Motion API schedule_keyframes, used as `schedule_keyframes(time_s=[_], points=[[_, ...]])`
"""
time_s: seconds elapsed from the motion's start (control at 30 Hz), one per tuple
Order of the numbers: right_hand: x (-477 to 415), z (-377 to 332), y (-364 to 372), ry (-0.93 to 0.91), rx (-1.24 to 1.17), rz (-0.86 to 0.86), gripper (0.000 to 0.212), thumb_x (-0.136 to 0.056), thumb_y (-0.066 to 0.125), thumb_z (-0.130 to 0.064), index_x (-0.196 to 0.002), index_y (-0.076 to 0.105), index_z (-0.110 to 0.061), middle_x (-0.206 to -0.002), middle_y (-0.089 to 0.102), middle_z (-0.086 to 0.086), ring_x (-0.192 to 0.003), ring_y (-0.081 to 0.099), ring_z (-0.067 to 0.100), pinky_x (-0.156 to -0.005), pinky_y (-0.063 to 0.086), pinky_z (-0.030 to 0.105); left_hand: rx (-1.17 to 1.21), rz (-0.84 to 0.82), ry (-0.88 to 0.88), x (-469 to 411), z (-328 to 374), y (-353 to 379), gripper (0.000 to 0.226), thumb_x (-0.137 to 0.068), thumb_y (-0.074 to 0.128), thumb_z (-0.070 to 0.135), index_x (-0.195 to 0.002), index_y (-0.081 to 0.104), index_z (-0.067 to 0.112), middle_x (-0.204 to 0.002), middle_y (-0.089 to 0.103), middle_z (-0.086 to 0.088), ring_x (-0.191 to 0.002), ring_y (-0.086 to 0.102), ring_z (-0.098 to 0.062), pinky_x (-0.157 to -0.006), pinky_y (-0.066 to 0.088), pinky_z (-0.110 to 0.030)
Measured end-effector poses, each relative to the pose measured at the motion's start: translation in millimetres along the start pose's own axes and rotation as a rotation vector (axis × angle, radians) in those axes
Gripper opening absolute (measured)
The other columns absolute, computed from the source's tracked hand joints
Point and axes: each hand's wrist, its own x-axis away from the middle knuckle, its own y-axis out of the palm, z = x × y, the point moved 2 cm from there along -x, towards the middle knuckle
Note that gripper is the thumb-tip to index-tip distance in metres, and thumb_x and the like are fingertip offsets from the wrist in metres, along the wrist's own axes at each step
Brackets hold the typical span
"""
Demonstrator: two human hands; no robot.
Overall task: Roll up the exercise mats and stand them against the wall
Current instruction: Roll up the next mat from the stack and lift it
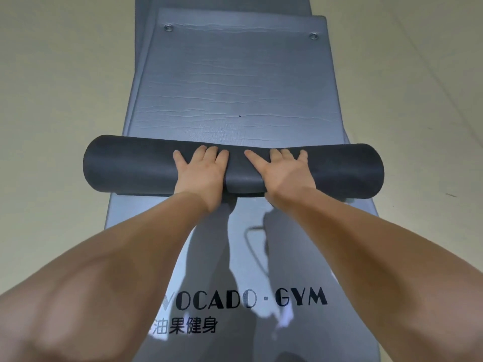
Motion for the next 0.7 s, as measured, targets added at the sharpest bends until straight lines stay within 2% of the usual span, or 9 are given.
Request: schedule_keyframes(time_s=[0.13, 0.3, 0.4, 0.53, 0.63, 0.7], points=[[31, -11, 12, -0.022, 0.001, -0.015, 0.109, -0.090, 0.072, -0.022, -0.162, -0.006, -0.046, -0.159, 0.038, 0.017, -0.148, 0.031, 0.038, -0.119, 0.019, 0.067, -0.015, -0.023, 0.013, 31, 8, 1, 0.077, -0.077, 0.067, 0.013, -0.145, 0.031, 0.020, -0.136, 0.042, -0.005, -0.127, 0.038, -0.029, -0.109, 0.023, -0.075], [91, -30, 17, -0.050, -0.039, -0.090, 0.111, -0.090, 0.071, -0.010, -0.163, -0.005, -0.043, -0.151, 0.043, 0.016, -0.144, 0.035, 0.039, -0.120, 0.020, 0.067, -0.046, -0.098, -0.002, 89, 21, 9, 0.079, -0.080, 0.066, 0.012, -0.148, 0.028, 0.021, -0.138, 0.041, -0.004, -0.129, 0.038, -0.029, -0.112, 0.021, -0.073], [122, -38, 20, -0.072, -0.051, -0.150, 0.105, -0.093, 0.066, -0.007, -0.163, -0.004, -0.043, -0.147, 0.046, 0.015, -0.140, 0.039, 0.038, -0.120, 0.021, 0.068, -0.058, -0.174, 0.006, 120, 30, 11, 0.075, -0.083, 0.063, 0.011, -0.148, 0.028, 0.023, -0.138, 0.041, -0.004, -0.129, 0.038, -0.028, -0.113, 0.022, -0.071], [149, -37, 21, -0.132, -0.090, -0.179, 0.094, -0.095, 0.066, -0.018, -0.162, 0.006, -0.044, -0.132, 0.055, 0.010, -0.125, 0.050, 0.034, -0.116, 0.028, 0.065, -0.070, -0.297, 0.073, 141, 35, 2, 0.067, -0.080, 0.066, 0.013, -0.139, 0.035, 0.022, -0.130, 0.046, -0.004, -0.121, 0.043, -0.028, -0.107, 0.034, -0.057], [154, -33, 16, -0.181, -0.145, -0.208, 0.088, -0.091, 0.070, -0.022, -0.158, 0.017, -0.045, -0.114, 0.055, 0.003, -0.111, 0.055, 0.029, -0.112, 0.034, 0.059, -0.022, -0.345, 0.119, 147, 32, -7, 0.058, -0.082, 0.070, 0.025, -0.133, 0.042, 0.021, -0.116, 0.051, -0.002, -0.112, 0.047, -0.026, -0.097, 0.042, -0.043], [154, -30, 15, -0.190, -0.180, -0.182, 0.091, -0.087, 0.074, -0.026, -0.157, 0.020, -0.045, -0.119, 0.055, 0.003, -0.117, 0.053, 0.029, -0.116, 0.030, 0.061, 0.030, -0.356, 0.141, 142, 27, -12, 0.050, -0.080, 0.073, 0.031, -0.123, 0.049, 0.023, -0.102, 0.052, 0.002, -0.098, 0.047, -0.023, -0.083, 0.042, -0.037]])
